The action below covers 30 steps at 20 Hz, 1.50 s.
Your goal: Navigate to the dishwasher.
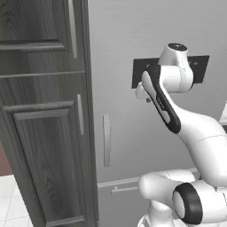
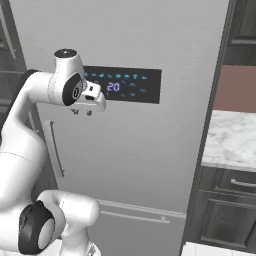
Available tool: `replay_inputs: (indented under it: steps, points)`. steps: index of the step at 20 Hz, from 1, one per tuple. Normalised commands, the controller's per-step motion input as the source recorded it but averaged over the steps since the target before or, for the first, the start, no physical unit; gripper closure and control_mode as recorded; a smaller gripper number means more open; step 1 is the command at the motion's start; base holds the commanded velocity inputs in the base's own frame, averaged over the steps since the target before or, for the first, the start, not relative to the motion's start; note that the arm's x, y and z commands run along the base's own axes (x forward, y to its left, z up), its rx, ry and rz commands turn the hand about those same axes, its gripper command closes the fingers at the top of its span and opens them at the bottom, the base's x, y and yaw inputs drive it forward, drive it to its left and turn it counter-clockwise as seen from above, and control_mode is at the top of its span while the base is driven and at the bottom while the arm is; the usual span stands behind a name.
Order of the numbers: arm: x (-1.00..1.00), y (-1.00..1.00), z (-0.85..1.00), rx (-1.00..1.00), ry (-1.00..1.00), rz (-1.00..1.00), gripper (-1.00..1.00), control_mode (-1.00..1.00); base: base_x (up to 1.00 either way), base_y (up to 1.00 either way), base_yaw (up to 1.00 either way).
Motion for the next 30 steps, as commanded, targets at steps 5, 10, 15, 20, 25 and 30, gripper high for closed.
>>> replay_inputs:
  steps: [5, 10, 15, 20, 25, 30]
  points:
    - [-0.23, -0.02, 0.0, 0.0, 0.0, 0.0, -1.0, -1.0, 0.0, 0.0, 0.0]
    - [-0.67, -0.19, -0.1, 0.0, 0.0, 0.0, -1.0, -1.0, 0.0, 0.0, 0.0]
    - [-0.73, -0.25, -0.19, 0.0, 0.0, 0.0, -1.0, -1.0, 0.0, 0.0, 0.0]
    - [-0.41, -0.09, -0.21, 0.0, 0.0, 0.0, -1.0, -1.0, 0.0, 0.0, 0.0]
    - [-0.23, 0.0, -0.15, 0.0, 0.01, 0.0, -1.0, -1.0, 0.0, 0.0, 0.0]
    - [-0.16, 0.0, -0.23, 0.0, 0.04, 0.0, -1.0, -1.0, 0.0, 0.0, 0.0]
